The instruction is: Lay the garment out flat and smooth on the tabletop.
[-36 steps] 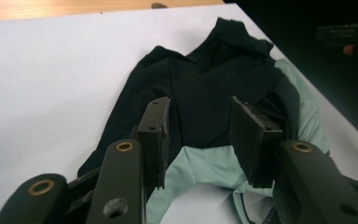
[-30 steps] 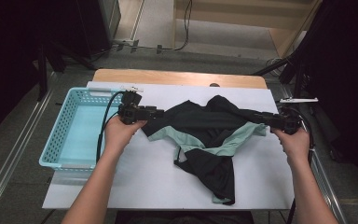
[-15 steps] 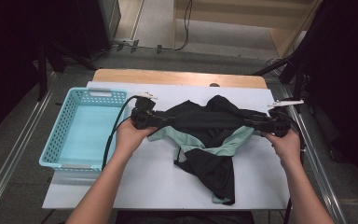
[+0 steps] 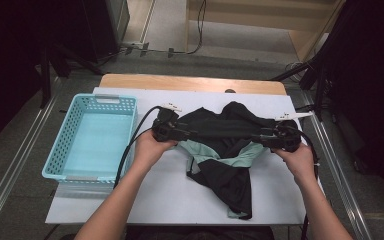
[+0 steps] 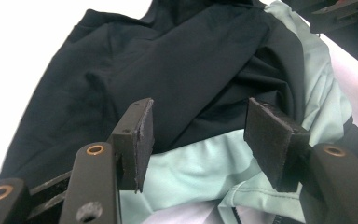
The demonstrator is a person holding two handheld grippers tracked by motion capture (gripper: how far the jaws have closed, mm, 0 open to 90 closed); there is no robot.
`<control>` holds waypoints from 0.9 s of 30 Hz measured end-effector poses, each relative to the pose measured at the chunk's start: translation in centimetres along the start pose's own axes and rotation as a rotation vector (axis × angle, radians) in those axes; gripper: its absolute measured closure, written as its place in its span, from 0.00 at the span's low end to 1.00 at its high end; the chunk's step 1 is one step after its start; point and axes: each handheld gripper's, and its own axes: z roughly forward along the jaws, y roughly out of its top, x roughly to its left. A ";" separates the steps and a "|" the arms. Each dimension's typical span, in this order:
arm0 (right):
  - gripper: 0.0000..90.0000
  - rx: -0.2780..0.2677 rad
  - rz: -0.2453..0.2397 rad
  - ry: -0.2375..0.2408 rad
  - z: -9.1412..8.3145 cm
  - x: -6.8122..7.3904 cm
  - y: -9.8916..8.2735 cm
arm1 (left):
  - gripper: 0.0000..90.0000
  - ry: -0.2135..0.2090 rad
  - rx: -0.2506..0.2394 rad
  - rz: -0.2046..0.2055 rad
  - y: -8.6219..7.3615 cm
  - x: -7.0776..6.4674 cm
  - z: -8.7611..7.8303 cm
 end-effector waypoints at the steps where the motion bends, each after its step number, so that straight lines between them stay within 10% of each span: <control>1: 0.39 -0.001 -0.010 0.001 0.2 0.2 -0.1 | 0.48 0.002 0.006 0.005 0.0 -0.1 0.2; 19: 0.41 0.073 -0.045 0.028 3.3 0.3 -2.0 | 0.47 -0.010 0.073 0.007 -2.2 -0.2 4.4; 27: 0.73 0.101 -0.091 -0.012 3.7 1.0 -2.4 | 0.64 -0.020 0.106 0.021 -3.3 -0.3 5.3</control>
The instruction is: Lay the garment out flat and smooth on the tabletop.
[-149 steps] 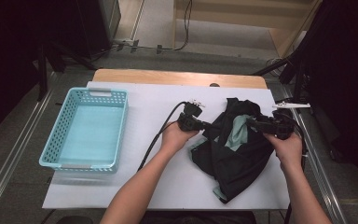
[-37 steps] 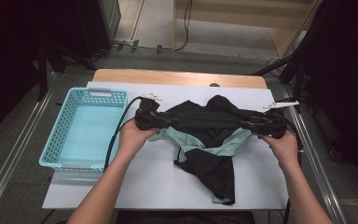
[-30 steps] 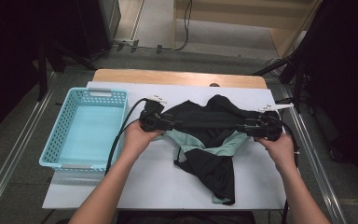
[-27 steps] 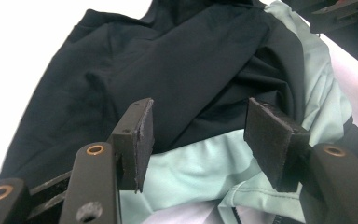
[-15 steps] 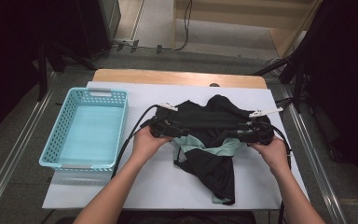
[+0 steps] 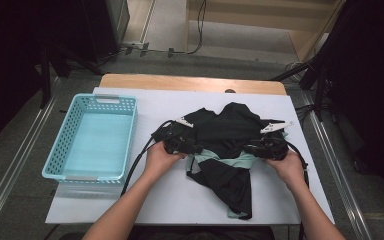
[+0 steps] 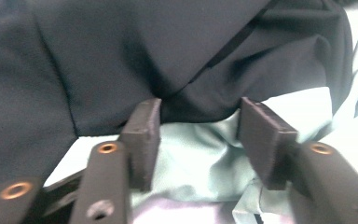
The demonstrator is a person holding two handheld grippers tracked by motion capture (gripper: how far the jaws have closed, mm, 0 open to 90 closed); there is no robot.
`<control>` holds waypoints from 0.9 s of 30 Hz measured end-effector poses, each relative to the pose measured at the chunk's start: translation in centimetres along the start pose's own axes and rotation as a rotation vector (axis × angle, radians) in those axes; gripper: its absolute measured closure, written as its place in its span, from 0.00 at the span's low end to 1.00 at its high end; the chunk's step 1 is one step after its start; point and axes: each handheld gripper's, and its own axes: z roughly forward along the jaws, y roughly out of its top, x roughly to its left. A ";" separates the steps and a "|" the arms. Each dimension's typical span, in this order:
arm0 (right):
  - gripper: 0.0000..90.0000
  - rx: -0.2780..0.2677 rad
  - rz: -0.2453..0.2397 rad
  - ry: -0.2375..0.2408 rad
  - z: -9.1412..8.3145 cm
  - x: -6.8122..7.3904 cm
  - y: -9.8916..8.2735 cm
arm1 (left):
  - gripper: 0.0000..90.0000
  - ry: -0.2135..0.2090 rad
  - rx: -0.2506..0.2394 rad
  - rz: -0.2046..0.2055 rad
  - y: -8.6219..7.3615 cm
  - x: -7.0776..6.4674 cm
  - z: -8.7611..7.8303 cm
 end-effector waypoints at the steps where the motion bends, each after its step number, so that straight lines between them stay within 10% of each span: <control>1: 0.87 0.029 0.023 -0.003 -0.1 0.0 0.2 | 0.73 0.004 -0.002 0.000 -0.1 -0.2 0.1; 7: 0.93 0.065 0.048 0.023 -1.0 0.4 0.9 | 0.94 -0.018 0.040 -0.046 0.1 -0.6 -0.5; 17: 0.93 0.059 0.002 0.038 -5.1 2.3 -0.6 | 0.95 0.000 0.062 0.049 0.1 -2.9 -3.8; 27: 0.93 0.084 -0.009 0.090 -6.4 3.6 -2.3 | 0.94 -0.027 0.086 0.044 -1.3 -3.0 -5.3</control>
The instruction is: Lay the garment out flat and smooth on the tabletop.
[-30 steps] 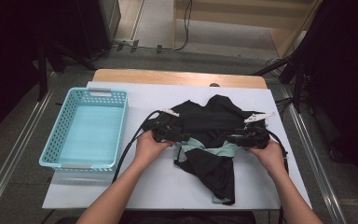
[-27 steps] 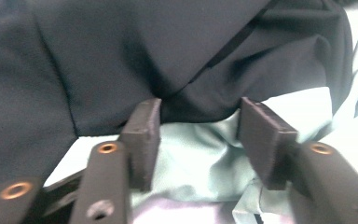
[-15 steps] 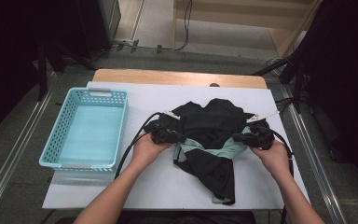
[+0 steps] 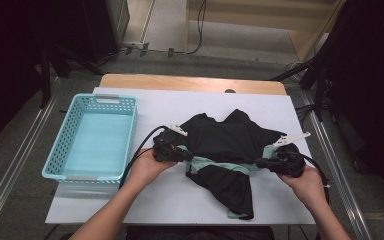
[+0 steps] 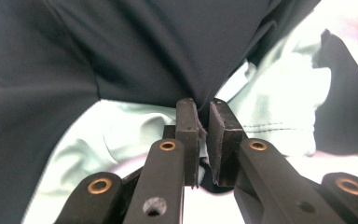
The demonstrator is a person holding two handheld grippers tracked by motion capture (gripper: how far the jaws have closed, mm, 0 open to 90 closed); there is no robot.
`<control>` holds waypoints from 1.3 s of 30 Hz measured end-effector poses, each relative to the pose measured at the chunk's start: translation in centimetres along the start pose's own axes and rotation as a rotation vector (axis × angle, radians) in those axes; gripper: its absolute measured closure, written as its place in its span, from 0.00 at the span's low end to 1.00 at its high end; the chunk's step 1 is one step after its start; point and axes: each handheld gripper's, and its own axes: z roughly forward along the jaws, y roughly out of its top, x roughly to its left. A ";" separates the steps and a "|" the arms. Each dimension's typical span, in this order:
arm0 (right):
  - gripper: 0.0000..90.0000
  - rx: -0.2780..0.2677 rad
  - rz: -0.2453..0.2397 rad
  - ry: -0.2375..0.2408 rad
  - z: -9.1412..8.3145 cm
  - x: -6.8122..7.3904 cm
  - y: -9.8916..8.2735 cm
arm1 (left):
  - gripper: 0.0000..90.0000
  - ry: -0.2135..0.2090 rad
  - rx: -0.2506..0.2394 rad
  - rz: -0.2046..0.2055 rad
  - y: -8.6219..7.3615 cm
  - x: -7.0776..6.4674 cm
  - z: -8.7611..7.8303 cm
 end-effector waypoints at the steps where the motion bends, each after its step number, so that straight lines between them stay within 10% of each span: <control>1: 0.93 0.000 0.000 0.000 0.0 0.0 0.0 | 0.94 -0.005 0.002 0.002 -0.2 -0.1 -0.1; 11: 0.90 0.008 -0.039 0.061 -1.0 1.9 -1.1 | 0.94 -0.079 0.034 0.009 -1.5 -1.1 -0.9; 16: 0.68 -0.036 -0.064 0.030 -1.4 2.4 -1.2 | 0.88 -0.096 0.024 0.005 -2.2 -1.3 -1.7; 27: 0.53 -0.108 -0.025 0.005 -1.1 1.1 -0.8 | 0.58 0.007 -0.138 0.004 -1.5 -0.2 -3.5; 39: 0.47 -0.182 0.040 -0.042 -0.8 -2.0 0.1 | 0.46 0.103 -0.167 -0.008 0.2 2.2 -2.2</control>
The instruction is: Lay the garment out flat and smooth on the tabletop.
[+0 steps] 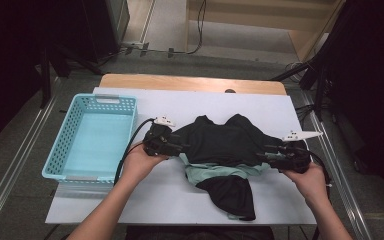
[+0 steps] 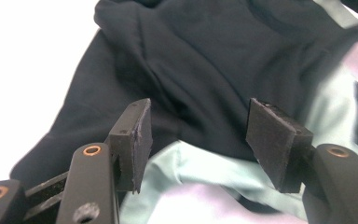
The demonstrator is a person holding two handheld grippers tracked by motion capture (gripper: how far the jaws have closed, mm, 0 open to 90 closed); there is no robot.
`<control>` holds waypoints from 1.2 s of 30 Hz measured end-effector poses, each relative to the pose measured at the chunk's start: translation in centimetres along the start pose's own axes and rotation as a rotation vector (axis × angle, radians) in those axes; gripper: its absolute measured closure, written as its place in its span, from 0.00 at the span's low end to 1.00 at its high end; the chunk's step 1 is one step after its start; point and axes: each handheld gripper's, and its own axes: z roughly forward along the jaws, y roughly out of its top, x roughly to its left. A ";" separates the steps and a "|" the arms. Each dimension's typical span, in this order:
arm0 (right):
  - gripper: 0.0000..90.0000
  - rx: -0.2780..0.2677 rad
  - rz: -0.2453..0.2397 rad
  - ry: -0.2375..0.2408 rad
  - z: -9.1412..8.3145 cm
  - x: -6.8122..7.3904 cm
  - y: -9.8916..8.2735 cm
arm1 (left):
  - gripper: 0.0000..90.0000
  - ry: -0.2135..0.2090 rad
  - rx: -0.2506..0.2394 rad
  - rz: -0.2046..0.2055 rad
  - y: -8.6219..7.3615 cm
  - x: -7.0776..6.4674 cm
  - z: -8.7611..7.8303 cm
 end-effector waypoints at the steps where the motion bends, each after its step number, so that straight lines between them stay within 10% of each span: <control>1: 0.46 -0.007 -0.001 -0.009 0.1 -0.2 0.1 | 0.46 0.008 0.003 0.003 0.1 0.2 0.1; 26: 0.45 -0.008 0.115 -0.098 2.7 -7.2 1.7 | 0.49 0.073 0.023 -0.082 1.5 4.8 4.9; 36: 0.45 0.050 0.109 -0.150 5.3 -8.4 1.4 | 0.49 0.092 0.014 -0.038 0.8 5.5 6.4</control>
